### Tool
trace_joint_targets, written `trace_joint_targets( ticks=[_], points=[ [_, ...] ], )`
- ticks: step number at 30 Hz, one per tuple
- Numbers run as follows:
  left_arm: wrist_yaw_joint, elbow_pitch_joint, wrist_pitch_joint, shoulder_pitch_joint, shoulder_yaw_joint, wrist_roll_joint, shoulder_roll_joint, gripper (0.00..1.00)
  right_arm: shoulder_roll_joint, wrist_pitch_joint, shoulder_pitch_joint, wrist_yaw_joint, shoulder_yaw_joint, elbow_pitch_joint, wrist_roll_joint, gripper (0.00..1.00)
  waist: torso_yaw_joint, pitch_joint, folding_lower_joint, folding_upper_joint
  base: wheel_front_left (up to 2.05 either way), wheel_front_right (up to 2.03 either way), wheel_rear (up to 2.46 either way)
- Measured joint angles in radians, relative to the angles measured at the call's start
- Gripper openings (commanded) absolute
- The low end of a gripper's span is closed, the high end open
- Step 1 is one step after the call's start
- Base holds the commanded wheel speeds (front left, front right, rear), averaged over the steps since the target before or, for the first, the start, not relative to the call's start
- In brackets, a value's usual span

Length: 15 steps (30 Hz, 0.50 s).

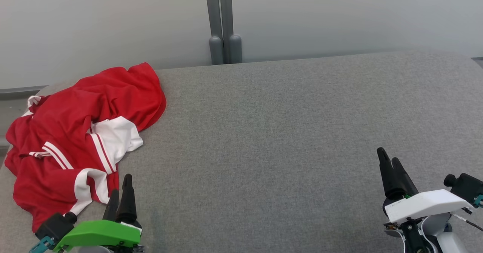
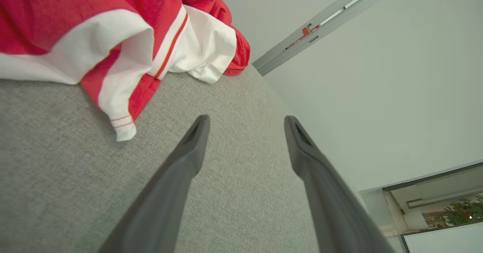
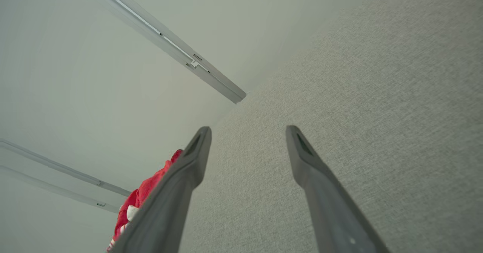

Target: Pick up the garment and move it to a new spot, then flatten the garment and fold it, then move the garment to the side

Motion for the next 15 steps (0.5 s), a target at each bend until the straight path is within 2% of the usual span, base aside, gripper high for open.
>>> trace_joint_targets(
  ticks=[15],
  points=[
    [0.037,-0.021,-0.047,0.021,-0.016,0.258,0.009,1.0,-0.004,-0.049,0.011,0.0,0.007,-0.021,-0.221,1.0,0.002,-0.006,0.0,0.0001,0.0,0.0,0.0]
  ],
)
